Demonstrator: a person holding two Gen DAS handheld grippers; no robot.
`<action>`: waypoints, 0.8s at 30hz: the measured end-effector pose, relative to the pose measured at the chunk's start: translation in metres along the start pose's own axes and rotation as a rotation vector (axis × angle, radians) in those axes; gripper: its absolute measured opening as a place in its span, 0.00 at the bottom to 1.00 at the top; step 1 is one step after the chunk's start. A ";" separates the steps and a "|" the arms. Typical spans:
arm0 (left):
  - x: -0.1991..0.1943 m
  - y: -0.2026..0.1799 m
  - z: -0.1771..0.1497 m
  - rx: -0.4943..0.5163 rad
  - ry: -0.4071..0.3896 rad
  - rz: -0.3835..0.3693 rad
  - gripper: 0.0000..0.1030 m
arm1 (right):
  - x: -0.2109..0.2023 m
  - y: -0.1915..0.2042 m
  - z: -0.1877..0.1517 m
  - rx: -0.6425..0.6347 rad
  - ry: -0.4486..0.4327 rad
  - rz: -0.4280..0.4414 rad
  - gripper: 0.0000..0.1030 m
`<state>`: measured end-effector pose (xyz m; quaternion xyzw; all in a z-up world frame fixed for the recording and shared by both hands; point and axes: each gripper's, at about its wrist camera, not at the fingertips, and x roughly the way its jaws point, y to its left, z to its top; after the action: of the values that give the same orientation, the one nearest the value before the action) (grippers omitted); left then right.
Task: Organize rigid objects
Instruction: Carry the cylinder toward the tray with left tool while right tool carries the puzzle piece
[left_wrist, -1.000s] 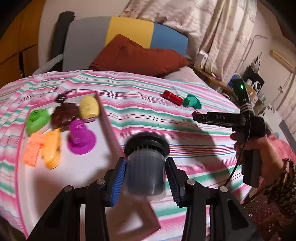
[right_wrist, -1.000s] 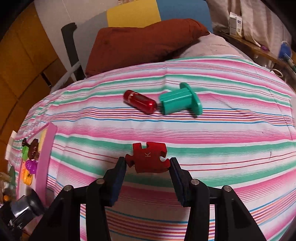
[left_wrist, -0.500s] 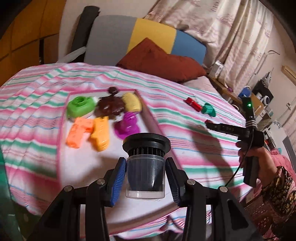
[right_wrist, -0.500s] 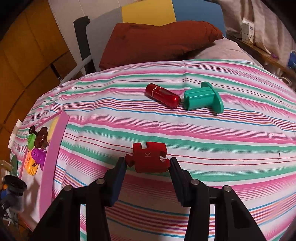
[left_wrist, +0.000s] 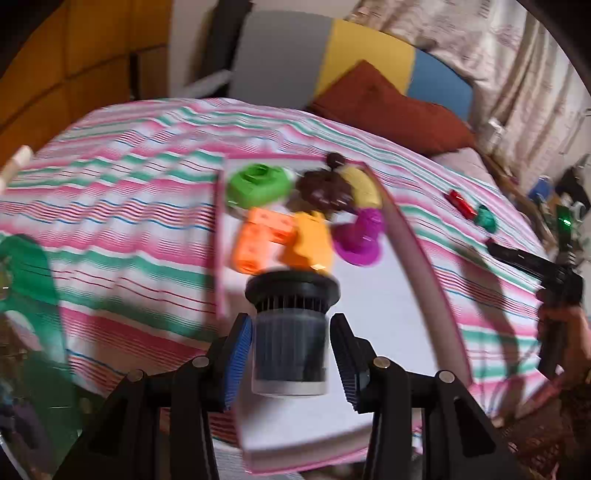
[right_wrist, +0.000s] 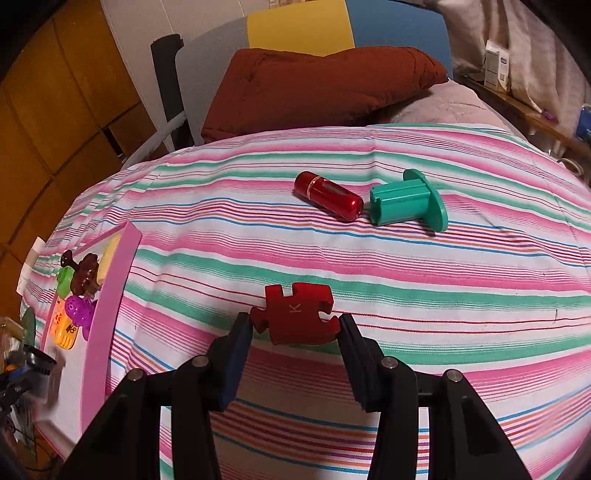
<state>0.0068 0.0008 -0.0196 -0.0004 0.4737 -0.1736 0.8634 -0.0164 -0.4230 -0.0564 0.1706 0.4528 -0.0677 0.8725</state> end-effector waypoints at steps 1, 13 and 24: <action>0.000 0.002 0.001 -0.010 -0.007 0.009 0.43 | 0.000 0.000 0.000 0.001 -0.001 0.002 0.47; -0.026 0.022 -0.007 -0.146 -0.136 -0.080 0.44 | -0.013 0.018 -0.004 -0.007 -0.031 0.062 0.47; -0.027 -0.004 -0.017 -0.044 -0.132 -0.126 0.44 | -0.040 0.088 -0.026 -0.152 -0.088 0.204 0.47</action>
<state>-0.0218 0.0080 -0.0063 -0.0607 0.4183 -0.2168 0.8800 -0.0351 -0.3330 -0.0167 0.1461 0.3982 0.0486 0.9043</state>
